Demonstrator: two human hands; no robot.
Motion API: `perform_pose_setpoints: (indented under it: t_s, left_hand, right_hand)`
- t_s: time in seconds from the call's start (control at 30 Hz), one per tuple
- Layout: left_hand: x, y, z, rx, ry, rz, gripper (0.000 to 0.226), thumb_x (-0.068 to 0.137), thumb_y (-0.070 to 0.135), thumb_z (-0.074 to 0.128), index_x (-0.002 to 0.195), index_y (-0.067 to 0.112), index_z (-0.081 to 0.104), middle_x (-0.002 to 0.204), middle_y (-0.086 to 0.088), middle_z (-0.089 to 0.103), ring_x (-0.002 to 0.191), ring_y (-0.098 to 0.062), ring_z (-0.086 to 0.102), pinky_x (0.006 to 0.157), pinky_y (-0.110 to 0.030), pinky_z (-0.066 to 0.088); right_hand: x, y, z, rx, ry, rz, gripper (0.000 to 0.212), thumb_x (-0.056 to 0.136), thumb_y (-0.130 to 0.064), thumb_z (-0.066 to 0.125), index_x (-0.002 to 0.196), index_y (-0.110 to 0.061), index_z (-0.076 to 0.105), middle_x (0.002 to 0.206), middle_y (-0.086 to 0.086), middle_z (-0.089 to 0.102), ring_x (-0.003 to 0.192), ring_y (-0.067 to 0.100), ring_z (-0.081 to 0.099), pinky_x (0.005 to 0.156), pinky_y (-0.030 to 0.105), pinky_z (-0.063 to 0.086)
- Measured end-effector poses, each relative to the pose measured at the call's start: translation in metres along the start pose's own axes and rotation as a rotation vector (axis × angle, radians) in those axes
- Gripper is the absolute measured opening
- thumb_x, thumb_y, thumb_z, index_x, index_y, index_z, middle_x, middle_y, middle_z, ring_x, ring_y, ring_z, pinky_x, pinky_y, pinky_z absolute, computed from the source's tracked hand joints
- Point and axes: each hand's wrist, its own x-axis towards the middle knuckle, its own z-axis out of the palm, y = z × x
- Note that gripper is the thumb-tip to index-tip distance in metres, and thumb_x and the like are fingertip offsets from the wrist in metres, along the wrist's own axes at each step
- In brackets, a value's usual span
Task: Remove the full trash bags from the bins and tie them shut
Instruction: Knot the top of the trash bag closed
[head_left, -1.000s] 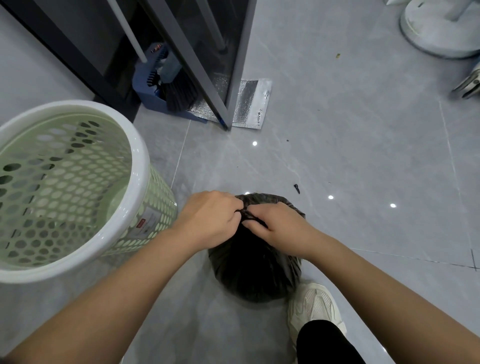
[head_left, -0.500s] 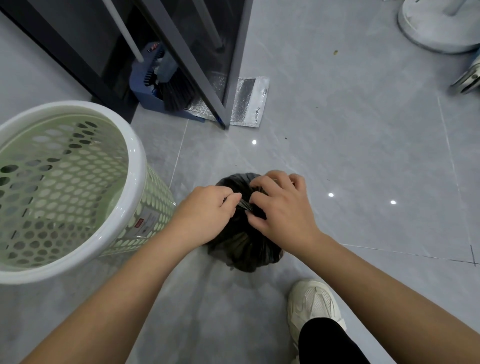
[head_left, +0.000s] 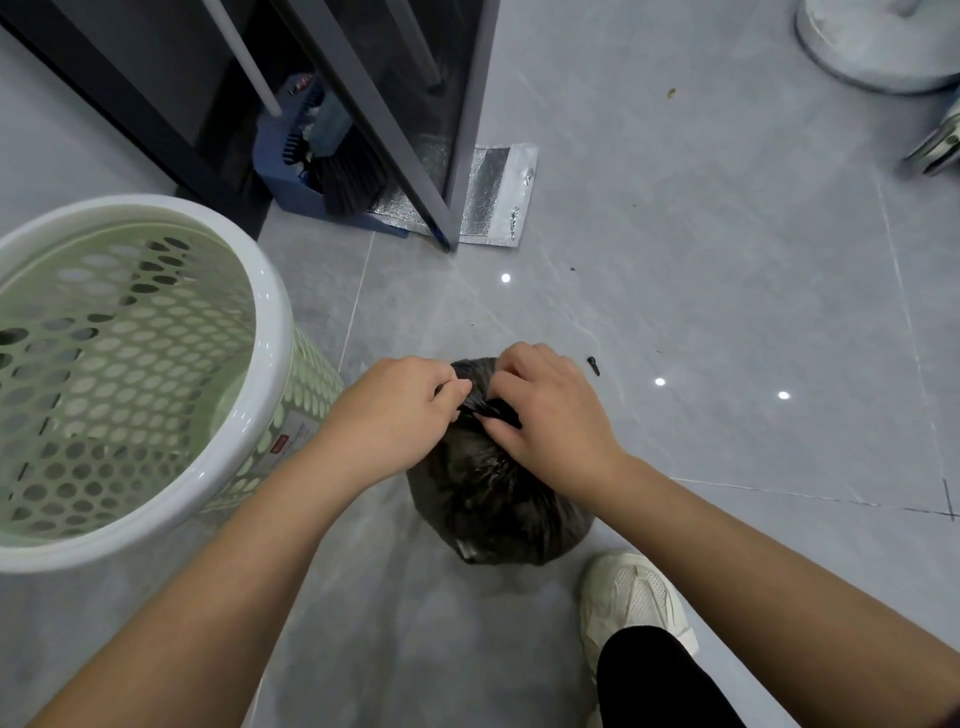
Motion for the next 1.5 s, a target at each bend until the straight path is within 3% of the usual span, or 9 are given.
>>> perform_pose_setpoints:
  t_s: [0.17, 0.37, 0.6, 0.73, 0.87, 1.03, 1.2, 1.33, 1.5]
  left_hand:
    - [-0.003, 0.001, 0.004, 0.003, -0.041, 0.003, 0.05, 0.093, 0.048, 0.043, 0.055, 0.015, 0.038, 0.051, -0.001, 0.044, 0.054, -0.019, 0.045, 0.056, -0.036, 0.038]
    - [-0.002, -0.007, 0.007, -0.03, 0.006, -0.074, 0.047, 0.092, 0.043, 0.049, 0.054, 0.015, 0.054, 0.046, 0.002, 0.046, 0.049, -0.017, 0.048, 0.056, -0.035, 0.042]
    - [-0.001, -0.008, 0.003, -0.02, 0.053, -0.055, 0.044, 0.091, 0.044, 0.052, 0.055, 0.019, 0.056, 0.042, 0.004, 0.043, 0.046, -0.013, 0.046, 0.05, -0.028, 0.033]
    - [0.0, -0.008, -0.002, -0.005, 0.077, -0.045, 0.044, 0.091, 0.044, 0.051, 0.056, 0.018, 0.056, 0.042, 0.004, 0.043, 0.047, -0.013, 0.045, 0.051, -0.029, 0.035]
    - [-0.002, -0.009, -0.002, -0.014, 0.054, -0.05, 0.044, 0.092, 0.044, 0.05, 0.057, 0.019, 0.055, 0.046, 0.004, 0.047, 0.049, -0.014, 0.047, 0.053, -0.031, 0.037]
    - [-0.002, -0.01, -0.003, -0.029, 0.066, -0.041, 0.044, 0.091, 0.047, 0.049, 0.058, 0.017, 0.056, 0.049, 0.002, 0.05, 0.051, -0.017, 0.05, 0.055, -0.034, 0.043]
    - [-0.003, -0.012, -0.006, -0.022, 0.07, -0.044, 0.044, 0.091, 0.046, 0.05, 0.056, 0.019, 0.054, 0.045, 0.003, 0.047, 0.048, -0.015, 0.047, 0.053, -0.031, 0.039]
    - [-0.003, -0.012, -0.007, -0.026, 0.066, -0.035, 0.043, 0.092, 0.045, 0.048, 0.06, 0.018, 0.058, 0.052, 0.003, 0.054, 0.055, -0.015, 0.052, 0.058, -0.035, 0.045]
    - [-0.002, -0.009, -0.006, -0.019, 0.072, -0.025, 0.044, 0.092, 0.043, 0.048, 0.059, 0.016, 0.058, 0.048, 0.005, 0.046, 0.052, -0.014, 0.049, 0.055, -0.034, 0.04]
  right_hand:
    - [0.002, -0.005, -0.002, 0.005, -0.049, 0.053, 0.018, 0.084, -0.031, 0.058, 0.091, -0.019, 0.047, 0.075, -0.007, 0.055, 0.06, 0.017, 0.048, 0.045, 0.028, 0.031]
    - [-0.002, -0.008, 0.006, -0.005, -0.03, 0.029, 0.02, 0.087, -0.042, 0.054, 0.095, -0.025, 0.061, 0.075, -0.007, 0.062, 0.062, 0.017, 0.06, 0.046, 0.026, 0.039]
    - [-0.005, 0.002, 0.006, -0.092, 0.108, -0.064, 0.032, 0.084, -0.047, 0.057, 0.075, -0.017, 0.063, 0.087, -0.002, 0.058, 0.083, 0.02, 0.052, 0.076, 0.032, 0.032]
    - [0.003, -0.004, 0.0, -0.098, 0.029, -0.02, 0.032, 0.084, -0.049, 0.051, 0.079, -0.019, 0.06, 0.072, -0.005, 0.059, 0.068, 0.018, 0.057, 0.062, 0.027, 0.032]
    - [0.005, -0.013, -0.003, -0.046, 0.009, 0.045, 0.028, 0.084, -0.043, 0.058, 0.101, -0.022, 0.054, 0.071, -0.008, 0.064, 0.058, 0.017, 0.059, 0.045, 0.023, 0.026]
    - [0.005, -0.011, 0.003, -0.08, 0.071, -0.004, 0.021, 0.082, -0.036, 0.062, 0.074, -0.016, 0.061, 0.07, -0.003, 0.058, 0.065, 0.019, 0.055, 0.061, 0.027, 0.038]
    - [0.009, -0.01, 0.004, -0.051, 0.037, -0.035, 0.031, 0.082, -0.045, 0.056, 0.069, -0.017, 0.053, 0.07, -0.004, 0.053, 0.069, 0.019, 0.053, 0.072, 0.037, 0.044]
    - [0.012, -0.012, -0.004, -0.034, -0.061, 0.015, 0.034, 0.085, -0.053, 0.054, 0.083, -0.02, 0.049, 0.068, -0.006, 0.057, 0.061, 0.017, 0.053, 0.059, 0.036, 0.046]
    - [0.012, -0.01, -0.003, 0.049, -0.106, -0.011, 0.03, 0.09, -0.051, 0.047, 0.101, -0.026, 0.06, 0.087, -0.006, 0.066, 0.08, 0.019, 0.062, 0.062, 0.034, 0.048]
